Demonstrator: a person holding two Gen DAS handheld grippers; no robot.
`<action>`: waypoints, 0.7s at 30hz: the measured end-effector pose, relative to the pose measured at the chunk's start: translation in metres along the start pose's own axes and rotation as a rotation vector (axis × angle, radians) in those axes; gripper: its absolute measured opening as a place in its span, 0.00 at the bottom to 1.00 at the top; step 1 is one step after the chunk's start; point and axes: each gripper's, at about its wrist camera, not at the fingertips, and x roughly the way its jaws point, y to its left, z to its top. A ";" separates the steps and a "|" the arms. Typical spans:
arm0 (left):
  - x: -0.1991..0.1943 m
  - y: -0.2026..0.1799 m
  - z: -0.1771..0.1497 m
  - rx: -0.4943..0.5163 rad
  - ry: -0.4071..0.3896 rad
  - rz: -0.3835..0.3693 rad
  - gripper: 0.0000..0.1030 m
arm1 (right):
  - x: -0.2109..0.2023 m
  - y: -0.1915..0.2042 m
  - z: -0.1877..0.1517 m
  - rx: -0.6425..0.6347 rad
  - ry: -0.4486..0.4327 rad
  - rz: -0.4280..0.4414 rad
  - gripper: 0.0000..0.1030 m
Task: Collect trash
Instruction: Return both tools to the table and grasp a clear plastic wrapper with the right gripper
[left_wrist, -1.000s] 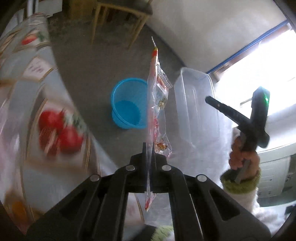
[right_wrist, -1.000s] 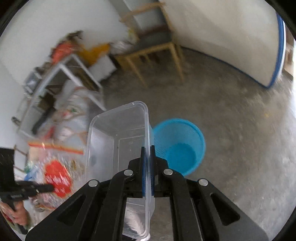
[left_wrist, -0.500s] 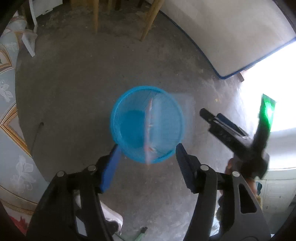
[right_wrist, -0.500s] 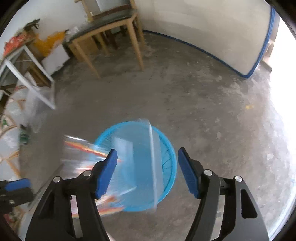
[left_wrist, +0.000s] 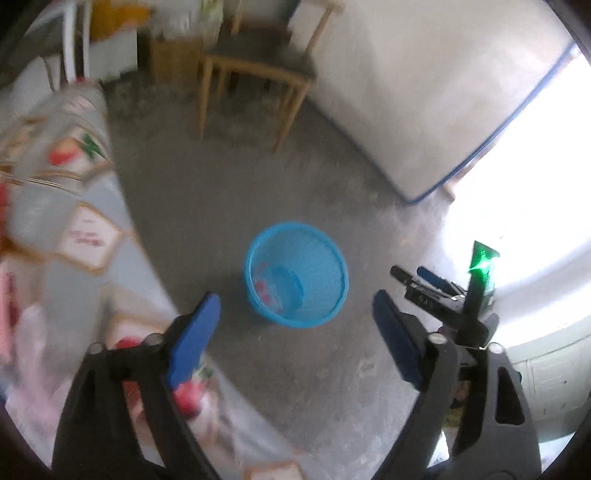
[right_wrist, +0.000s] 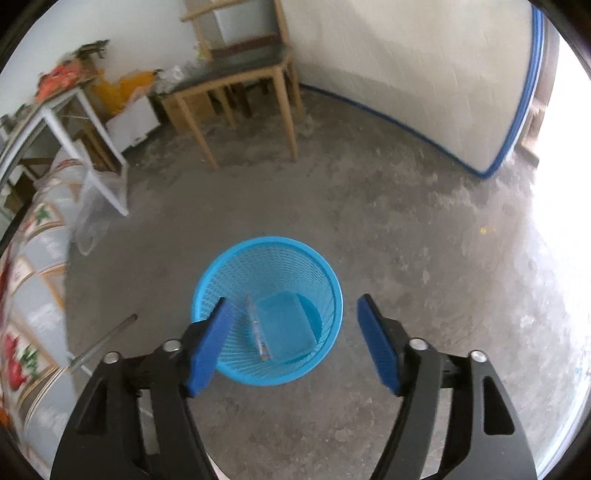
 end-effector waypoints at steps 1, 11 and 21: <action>-0.024 0.003 -0.012 0.016 -0.036 0.006 0.83 | -0.018 0.008 -0.002 -0.025 -0.029 0.003 0.82; -0.155 0.032 -0.167 -0.093 -0.250 -0.019 0.87 | -0.138 0.135 -0.023 -0.318 -0.224 0.044 0.94; -0.204 0.133 -0.303 -0.456 -0.457 0.066 0.87 | -0.207 0.290 -0.083 -0.699 -0.277 0.434 0.94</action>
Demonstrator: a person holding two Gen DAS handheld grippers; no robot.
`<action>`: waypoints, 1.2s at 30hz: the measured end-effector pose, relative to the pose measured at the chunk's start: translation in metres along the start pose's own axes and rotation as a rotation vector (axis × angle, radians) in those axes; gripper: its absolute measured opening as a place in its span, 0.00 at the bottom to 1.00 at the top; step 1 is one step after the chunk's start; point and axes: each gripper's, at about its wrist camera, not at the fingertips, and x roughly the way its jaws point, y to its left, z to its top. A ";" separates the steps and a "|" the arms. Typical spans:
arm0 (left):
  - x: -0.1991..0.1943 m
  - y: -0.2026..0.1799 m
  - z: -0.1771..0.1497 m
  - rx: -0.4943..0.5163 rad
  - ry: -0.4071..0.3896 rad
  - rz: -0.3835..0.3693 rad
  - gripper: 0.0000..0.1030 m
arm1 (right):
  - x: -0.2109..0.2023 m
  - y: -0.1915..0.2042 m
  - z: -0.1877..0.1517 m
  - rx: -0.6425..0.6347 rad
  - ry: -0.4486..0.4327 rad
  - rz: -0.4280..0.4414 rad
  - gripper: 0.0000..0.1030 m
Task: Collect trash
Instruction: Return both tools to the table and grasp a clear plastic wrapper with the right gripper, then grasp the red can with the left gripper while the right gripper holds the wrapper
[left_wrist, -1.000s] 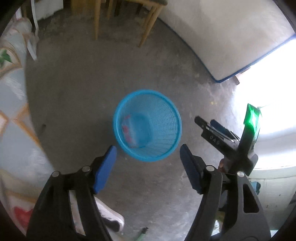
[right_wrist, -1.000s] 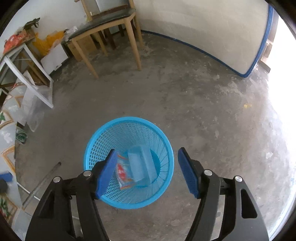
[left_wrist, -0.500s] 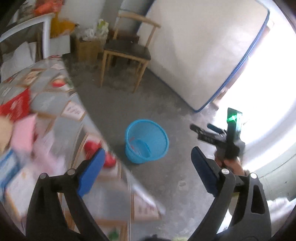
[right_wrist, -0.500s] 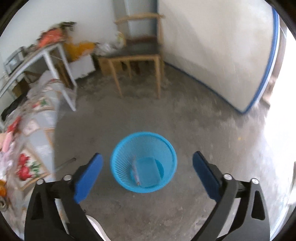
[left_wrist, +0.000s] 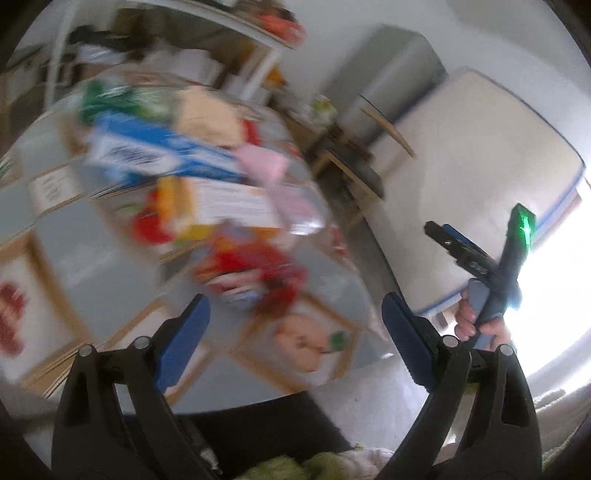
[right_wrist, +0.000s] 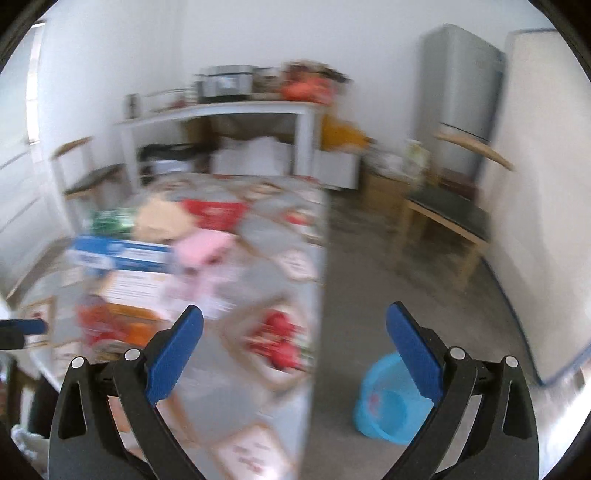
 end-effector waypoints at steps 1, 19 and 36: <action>-0.001 0.011 0.000 -0.011 -0.011 0.012 0.87 | 0.008 0.011 0.004 -0.009 0.024 0.028 0.94; 0.009 0.057 -0.003 -0.076 -0.003 -0.069 0.88 | 0.212 0.047 0.028 0.125 0.519 0.270 0.83; 0.036 0.047 0.008 -0.054 0.070 -0.133 0.88 | 0.177 0.003 0.000 0.382 0.500 0.322 0.28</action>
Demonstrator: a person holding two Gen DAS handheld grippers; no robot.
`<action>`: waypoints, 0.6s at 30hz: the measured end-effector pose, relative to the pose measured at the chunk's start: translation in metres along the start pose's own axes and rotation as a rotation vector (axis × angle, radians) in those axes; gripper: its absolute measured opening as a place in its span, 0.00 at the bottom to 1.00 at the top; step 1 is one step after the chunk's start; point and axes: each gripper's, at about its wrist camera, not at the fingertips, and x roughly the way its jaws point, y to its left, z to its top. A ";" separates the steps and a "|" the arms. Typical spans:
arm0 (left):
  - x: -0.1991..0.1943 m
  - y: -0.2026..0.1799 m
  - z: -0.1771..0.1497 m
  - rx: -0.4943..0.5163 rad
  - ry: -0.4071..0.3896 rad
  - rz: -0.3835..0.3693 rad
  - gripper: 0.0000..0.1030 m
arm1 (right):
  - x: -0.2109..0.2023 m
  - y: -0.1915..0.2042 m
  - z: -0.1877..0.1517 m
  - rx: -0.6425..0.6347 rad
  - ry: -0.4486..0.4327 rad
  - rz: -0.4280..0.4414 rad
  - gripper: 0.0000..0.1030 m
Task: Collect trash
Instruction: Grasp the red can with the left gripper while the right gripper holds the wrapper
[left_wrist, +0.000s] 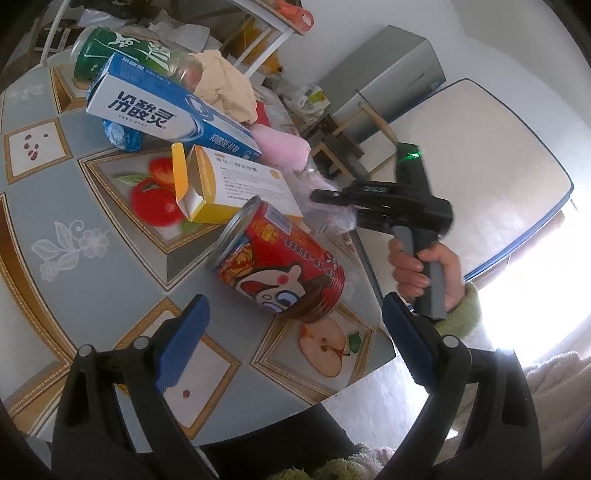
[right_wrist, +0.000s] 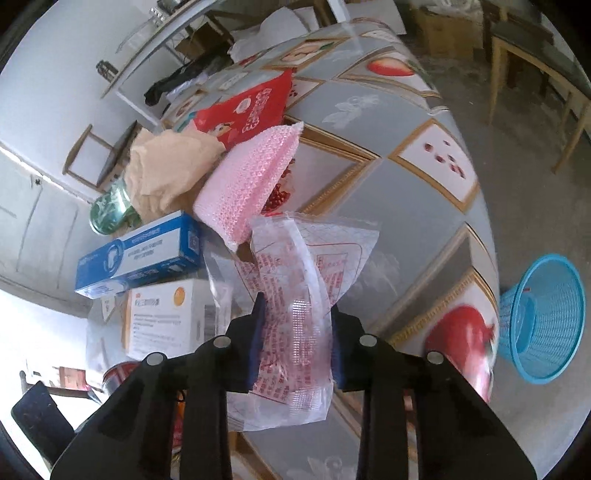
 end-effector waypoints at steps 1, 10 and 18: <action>0.001 0.000 0.000 -0.001 0.003 0.002 0.88 | -0.006 0.000 -0.003 0.002 -0.014 0.010 0.28; 0.016 0.010 0.003 -0.074 0.054 -0.020 0.71 | -0.043 0.043 -0.058 -0.123 -0.041 0.102 0.28; 0.010 0.017 0.004 -0.135 0.051 -0.026 0.67 | -0.019 0.067 -0.104 -0.149 0.113 0.265 0.28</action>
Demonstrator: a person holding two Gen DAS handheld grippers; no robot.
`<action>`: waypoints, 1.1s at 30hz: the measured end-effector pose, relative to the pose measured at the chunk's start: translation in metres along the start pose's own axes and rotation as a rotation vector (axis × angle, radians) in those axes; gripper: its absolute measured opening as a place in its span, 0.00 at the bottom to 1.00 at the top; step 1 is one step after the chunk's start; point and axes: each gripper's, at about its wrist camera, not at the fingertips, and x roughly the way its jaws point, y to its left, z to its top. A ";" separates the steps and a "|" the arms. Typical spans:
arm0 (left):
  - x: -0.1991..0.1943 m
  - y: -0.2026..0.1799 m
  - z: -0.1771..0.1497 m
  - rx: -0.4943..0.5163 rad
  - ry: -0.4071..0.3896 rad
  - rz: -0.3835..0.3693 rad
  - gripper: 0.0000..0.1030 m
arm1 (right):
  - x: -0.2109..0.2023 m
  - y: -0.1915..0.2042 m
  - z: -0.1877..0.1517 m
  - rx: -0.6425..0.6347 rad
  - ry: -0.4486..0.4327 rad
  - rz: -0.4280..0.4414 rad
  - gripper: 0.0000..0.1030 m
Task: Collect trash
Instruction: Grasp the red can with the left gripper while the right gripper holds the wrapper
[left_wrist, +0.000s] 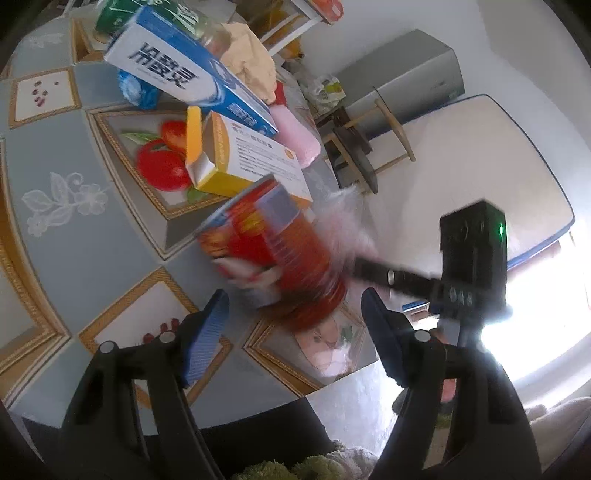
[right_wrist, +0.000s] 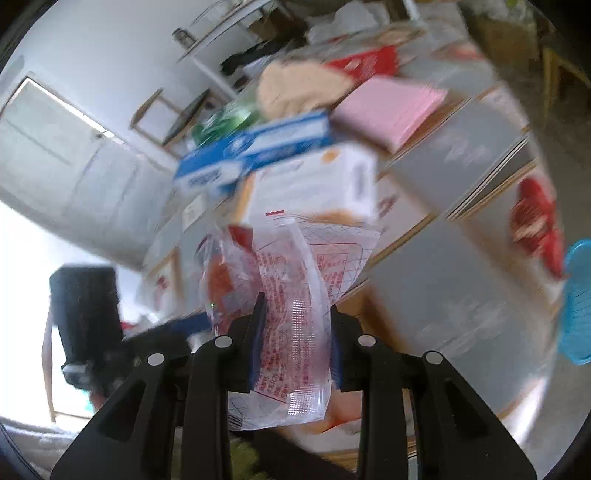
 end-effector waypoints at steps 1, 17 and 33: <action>-0.002 0.001 0.001 -0.006 -0.005 0.009 0.68 | 0.003 0.002 -0.004 0.000 0.015 0.023 0.28; 0.012 0.022 0.026 -0.172 0.030 0.134 0.70 | -0.042 -0.033 -0.027 0.096 -0.111 0.001 0.28; 0.035 0.022 0.054 -0.211 0.134 0.147 0.62 | -0.055 -0.076 -0.037 0.222 -0.184 0.012 0.28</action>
